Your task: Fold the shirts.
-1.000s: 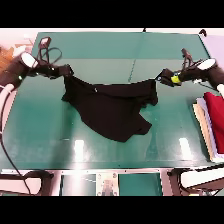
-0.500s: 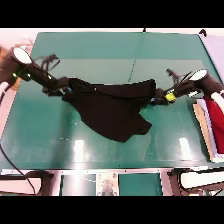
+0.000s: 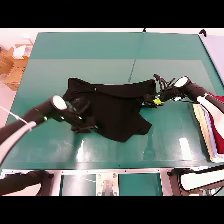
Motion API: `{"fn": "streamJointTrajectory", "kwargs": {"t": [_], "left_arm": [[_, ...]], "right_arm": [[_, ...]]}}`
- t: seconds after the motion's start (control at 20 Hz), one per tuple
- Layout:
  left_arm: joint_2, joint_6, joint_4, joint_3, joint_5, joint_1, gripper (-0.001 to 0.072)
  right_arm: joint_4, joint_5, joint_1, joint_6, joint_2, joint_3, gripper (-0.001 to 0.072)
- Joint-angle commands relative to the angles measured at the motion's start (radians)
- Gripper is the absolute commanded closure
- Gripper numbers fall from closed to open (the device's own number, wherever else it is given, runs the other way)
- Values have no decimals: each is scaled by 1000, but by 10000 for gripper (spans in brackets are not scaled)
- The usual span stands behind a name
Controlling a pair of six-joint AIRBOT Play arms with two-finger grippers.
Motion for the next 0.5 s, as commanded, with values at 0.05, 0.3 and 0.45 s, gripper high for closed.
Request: {"fn": "streamJointTrajectory", "kwargs": {"t": [0.05,0.3,0.45], "left_arm": [[9,-25,-183,-92,364,-191,162],[9,-14,-157,-92,430,-216,683],[14,-32,-18,-92,299,-130,684]], "right_arm": [[-10,-29,6,-2,-7,1,527],[13,63,3,-2,-2,49,701],[22,257,-2,19,55,153,701]]}}
